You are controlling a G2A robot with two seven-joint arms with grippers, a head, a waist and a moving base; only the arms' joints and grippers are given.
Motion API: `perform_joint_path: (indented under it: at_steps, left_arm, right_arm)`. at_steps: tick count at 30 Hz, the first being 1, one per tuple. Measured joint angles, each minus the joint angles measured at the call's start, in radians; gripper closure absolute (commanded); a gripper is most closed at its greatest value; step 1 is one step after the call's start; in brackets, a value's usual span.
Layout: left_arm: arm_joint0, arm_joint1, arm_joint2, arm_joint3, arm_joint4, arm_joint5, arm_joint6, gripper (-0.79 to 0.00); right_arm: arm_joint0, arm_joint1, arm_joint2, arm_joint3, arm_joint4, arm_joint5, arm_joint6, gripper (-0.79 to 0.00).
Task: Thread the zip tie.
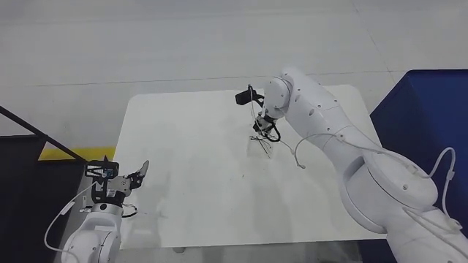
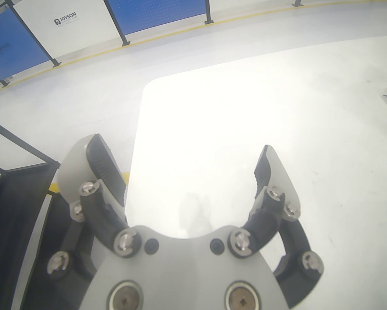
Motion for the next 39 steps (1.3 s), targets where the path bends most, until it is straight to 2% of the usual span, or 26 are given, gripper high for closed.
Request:
perform_joint_path:
  at_steps: [5,6,9,12,16,23,25,28,29,30,32,39]
  left_arm:
    - [0.000,0.000,0.000,0.000,0.000,0.000,0.000,-0.785]
    - [0.000,0.000,0.000,0.000,0.000,0.000,0.000,-0.785]
    - [0.000,0.000,0.000,0.000,0.000,0.000,0.000,-0.785]
    - [0.000,0.000,0.000,0.000,0.000,0.000,0.000,-0.785]
    - [0.000,0.000,0.000,0.000,0.000,0.000,0.000,-0.785]
    - [0.000,0.000,0.000,0.000,0.000,0.000,0.000,-0.785]
    - [0.000,0.000,0.000,0.000,0.000,0.000,0.000,-0.785]
    - [0.000,0.000,0.000,0.000,0.000,0.000,0.000,-0.785]
    - [0.000,0.000,0.000,0.000,0.000,0.000,0.000,-0.785]
    - [0.000,0.000,0.000,0.000,0.000,0.000,0.000,-0.785]
    - [0.000,0.000,0.000,0.000,0.000,0.000,0.000,-0.785]
    - [0.000,0.000,0.000,0.000,0.000,0.000,0.000,-0.785]
  right_arm:
    - [-0.025,0.016,0.007,-0.048,-0.022,0.027,0.030,0.000]
    - [-0.029,0.016,0.007,-0.055,-0.025,0.038,0.033,-0.120]
    - [-0.040,0.014,0.007,-0.066,-0.034,0.051,0.045,-0.135]
    - [-0.048,0.008,0.003,-0.067,-0.046,0.053,0.054,-0.095]
    - [-0.057,-0.004,-0.008,-0.056,-0.078,0.080,0.043,-0.163]
    - [-0.080,-0.031,-0.029,-0.033,-0.129,0.074,0.013,-0.175]
    - [-0.084,-0.039,-0.030,-0.022,-0.133,0.075,0.006,-0.123]
    - [-0.086,-0.052,-0.028,0.005,-0.133,0.089,0.004,-0.129]
    - [-0.086,-0.057,-0.028,0.015,-0.136,0.095,0.000,-0.080]
    - [-0.086,-0.061,-0.028,0.023,-0.139,0.098,-0.003,-0.071]
    - [-0.084,-0.069,-0.026,0.042,-0.140,0.101,-0.007,-0.102]
    - [-0.065,-0.086,-0.015,0.086,-0.147,0.107,-0.007,-0.126]
